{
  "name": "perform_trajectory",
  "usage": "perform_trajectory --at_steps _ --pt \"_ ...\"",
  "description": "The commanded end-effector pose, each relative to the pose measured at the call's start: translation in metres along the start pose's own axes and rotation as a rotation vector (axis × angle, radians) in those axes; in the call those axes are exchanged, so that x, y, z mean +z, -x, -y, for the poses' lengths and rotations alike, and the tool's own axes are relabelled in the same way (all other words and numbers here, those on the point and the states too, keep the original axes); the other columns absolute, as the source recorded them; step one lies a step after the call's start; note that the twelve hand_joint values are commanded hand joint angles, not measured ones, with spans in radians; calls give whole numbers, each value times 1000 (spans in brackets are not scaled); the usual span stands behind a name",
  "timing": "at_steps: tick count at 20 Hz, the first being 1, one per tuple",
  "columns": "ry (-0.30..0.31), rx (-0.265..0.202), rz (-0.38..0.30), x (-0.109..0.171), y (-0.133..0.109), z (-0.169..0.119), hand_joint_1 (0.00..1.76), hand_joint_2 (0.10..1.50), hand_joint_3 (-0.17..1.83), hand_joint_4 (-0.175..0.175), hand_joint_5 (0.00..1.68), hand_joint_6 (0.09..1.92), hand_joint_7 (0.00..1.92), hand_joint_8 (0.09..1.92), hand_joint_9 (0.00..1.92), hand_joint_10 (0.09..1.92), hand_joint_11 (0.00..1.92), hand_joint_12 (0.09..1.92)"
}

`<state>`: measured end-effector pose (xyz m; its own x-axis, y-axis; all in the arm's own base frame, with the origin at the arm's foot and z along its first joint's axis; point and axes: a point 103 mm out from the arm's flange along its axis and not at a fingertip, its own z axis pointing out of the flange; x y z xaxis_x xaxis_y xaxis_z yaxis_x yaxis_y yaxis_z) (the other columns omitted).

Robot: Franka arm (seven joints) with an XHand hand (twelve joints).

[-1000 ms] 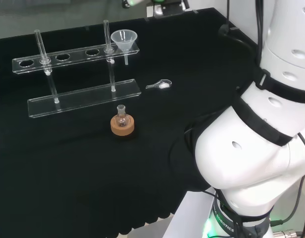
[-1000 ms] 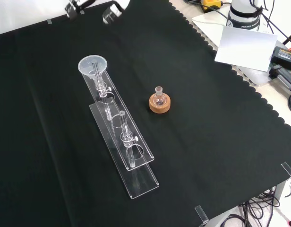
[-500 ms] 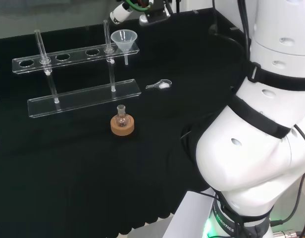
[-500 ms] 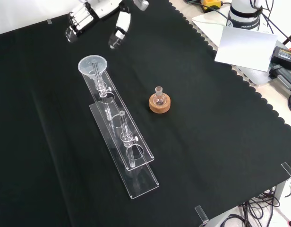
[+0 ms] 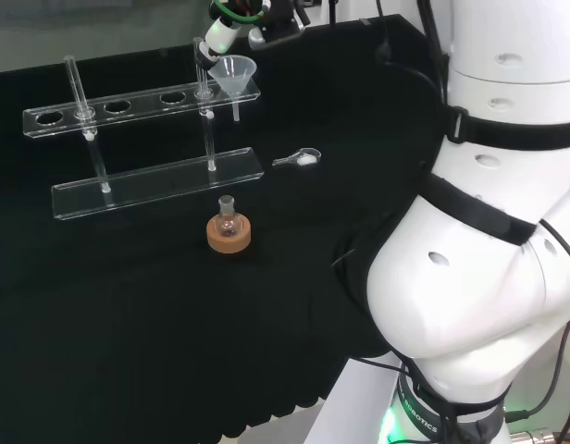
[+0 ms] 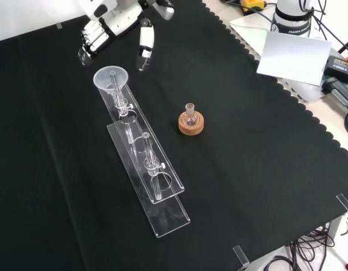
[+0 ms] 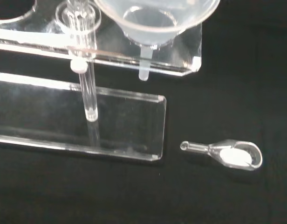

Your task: Pick up the funnel from the transparent funnel stand.

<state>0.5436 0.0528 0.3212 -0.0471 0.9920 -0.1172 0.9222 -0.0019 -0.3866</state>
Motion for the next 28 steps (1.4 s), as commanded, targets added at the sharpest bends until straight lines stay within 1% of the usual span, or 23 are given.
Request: perform_trajectory --at_steps 1,5,9,18,21,28 --pt "-91 18 13 12 1 -10 538 743 231 21 76 87 0 232 13 856 157 1546" --pt "-102 10 15 16 2 -16 578 725 226 19 54 87 0 133 1 875 191 1551" --pt "-124 -7 24 18 0 -22 625 708 225 18 41 87 0 88 0 879 241 1542" --pt "-141 -25 49 21 -2 -30 743 668 234 15 25 87 0 87 12 895 312 1514" --pt "-140 -31 45 21 -2 -31 758 663 240 15 25 87 1 87 18 898 322 1510" --pt "-141 -27 52 22 -3 -32 766 657 254 11 44 87 34 104 45 904 333 1502"
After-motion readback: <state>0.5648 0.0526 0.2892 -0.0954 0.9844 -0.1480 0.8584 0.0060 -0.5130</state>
